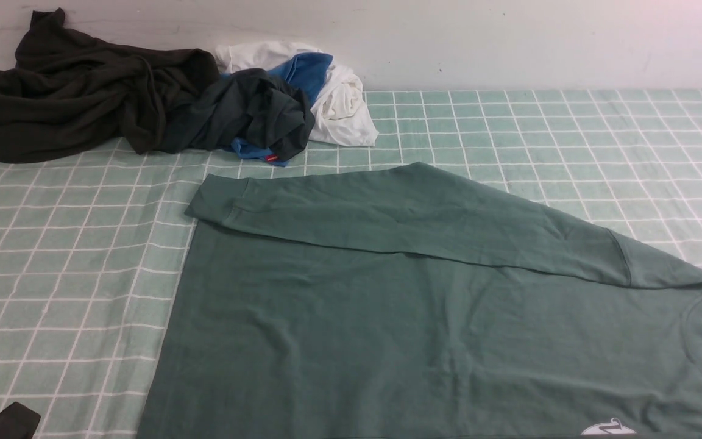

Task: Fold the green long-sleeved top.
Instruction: Use the left arm to clamp the cuff closest to it

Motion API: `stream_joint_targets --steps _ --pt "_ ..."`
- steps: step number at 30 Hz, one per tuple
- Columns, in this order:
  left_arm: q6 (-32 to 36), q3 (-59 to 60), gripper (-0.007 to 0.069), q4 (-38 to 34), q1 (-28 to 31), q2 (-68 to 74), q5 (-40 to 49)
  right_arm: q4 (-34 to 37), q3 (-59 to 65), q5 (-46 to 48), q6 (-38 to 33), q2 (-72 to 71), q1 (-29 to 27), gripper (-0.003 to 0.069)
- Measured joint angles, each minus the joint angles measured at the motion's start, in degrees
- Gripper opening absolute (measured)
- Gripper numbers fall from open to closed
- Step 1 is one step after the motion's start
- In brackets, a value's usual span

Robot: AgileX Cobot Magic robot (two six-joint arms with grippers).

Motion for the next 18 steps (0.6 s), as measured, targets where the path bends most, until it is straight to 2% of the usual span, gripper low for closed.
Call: stream_joint_targets --steps 2,5,9,10,11,14,15,16,18 --pt "2.56 -1.21 -0.0004 0.58 0.0 0.0 0.86 -0.22 0.0 0.0 -1.89 0.0 0.0 -0.0014" --pt "14.1 -10.43 -0.0004 4.73 0.0 1.01 6.67 -1.42 -3.78 1.76 -12.78 0.06 0.0 -0.0014" --pt "22.23 -21.52 -0.0004 11.54 0.0 13.89 21.06 -4.48 -12.89 1.8 -24.43 8.29 0.0 -0.0014" --pt "22.7 -22.17 -0.0004 11.99 0.0 13.89 21.06 -4.48 -13.46 1.92 -25.74 8.29 0.0 -0.0014" --pt "26.12 -26.94 -0.0004 15.39 0.0 21.22 27.04 -6.17 -17.67 3.12 -30.62 14.41 0.0 -0.0014" --pt "32.66 -37.33 -0.0004 21.81 -0.08 32.98 38.71 -8.93 -27.47 9.47 -40.85 26.16 0.0 -0.0014" --pt "33.73 -39.46 -0.0004 22.6 -0.19 35.49 40.95 -9.24 -28.94 10.86 -42.23 27.84 0.0 -0.0014" --pt "35.62 -44.39 -0.0003 25.4 -1.83 42.25 45.84 -9.94 -35.29 18.0 -47.11 35.1 0.27 -0.0014" --pt "36.46 -48.4 0.0004 26.95 -5.85 48.36 49.37 -10.01 -40.89 26.21 -49.55 41.99 1.71 -0.0014"
